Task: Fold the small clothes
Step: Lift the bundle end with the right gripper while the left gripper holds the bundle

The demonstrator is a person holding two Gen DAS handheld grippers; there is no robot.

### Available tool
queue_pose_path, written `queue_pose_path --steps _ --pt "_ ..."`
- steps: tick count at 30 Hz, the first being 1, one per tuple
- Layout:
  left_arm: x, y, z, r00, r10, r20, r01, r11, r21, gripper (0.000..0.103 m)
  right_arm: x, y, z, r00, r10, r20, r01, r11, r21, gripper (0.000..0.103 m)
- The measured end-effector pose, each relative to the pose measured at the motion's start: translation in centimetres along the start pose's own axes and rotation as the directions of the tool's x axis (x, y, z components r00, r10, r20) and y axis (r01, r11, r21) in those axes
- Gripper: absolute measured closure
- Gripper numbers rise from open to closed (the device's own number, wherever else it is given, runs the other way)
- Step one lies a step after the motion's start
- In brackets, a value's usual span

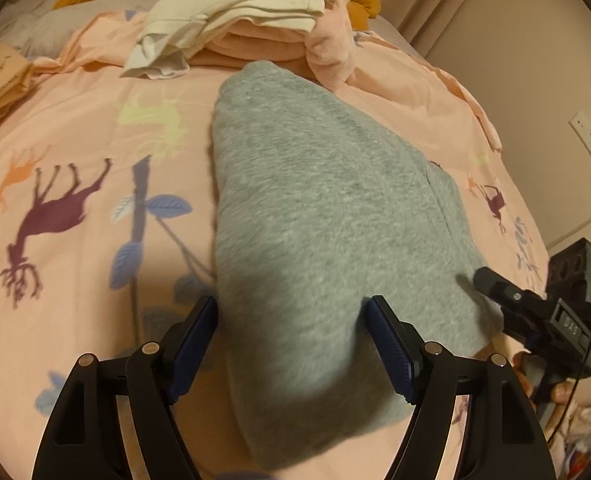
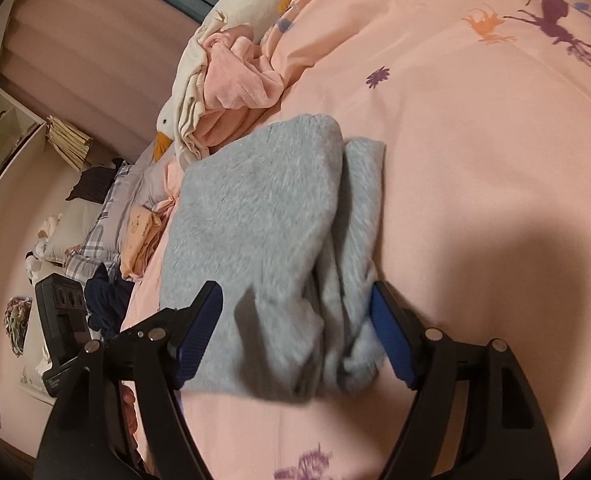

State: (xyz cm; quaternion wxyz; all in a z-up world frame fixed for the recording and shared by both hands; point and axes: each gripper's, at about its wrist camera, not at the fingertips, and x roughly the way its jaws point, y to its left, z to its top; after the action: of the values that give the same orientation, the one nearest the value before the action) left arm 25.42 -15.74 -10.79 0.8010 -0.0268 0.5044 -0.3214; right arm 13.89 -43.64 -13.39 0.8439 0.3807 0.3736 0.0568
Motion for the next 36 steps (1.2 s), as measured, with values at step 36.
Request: queue_pose_path --steps 36 --pt "2.9 -0.7 1.1 0.999 -0.032 -0.005 0.032 0.999 0.004 0.009 4.2 2.1 1.5 1.0 0.004 0.025 0.0 0.989 -0.15 0.037"
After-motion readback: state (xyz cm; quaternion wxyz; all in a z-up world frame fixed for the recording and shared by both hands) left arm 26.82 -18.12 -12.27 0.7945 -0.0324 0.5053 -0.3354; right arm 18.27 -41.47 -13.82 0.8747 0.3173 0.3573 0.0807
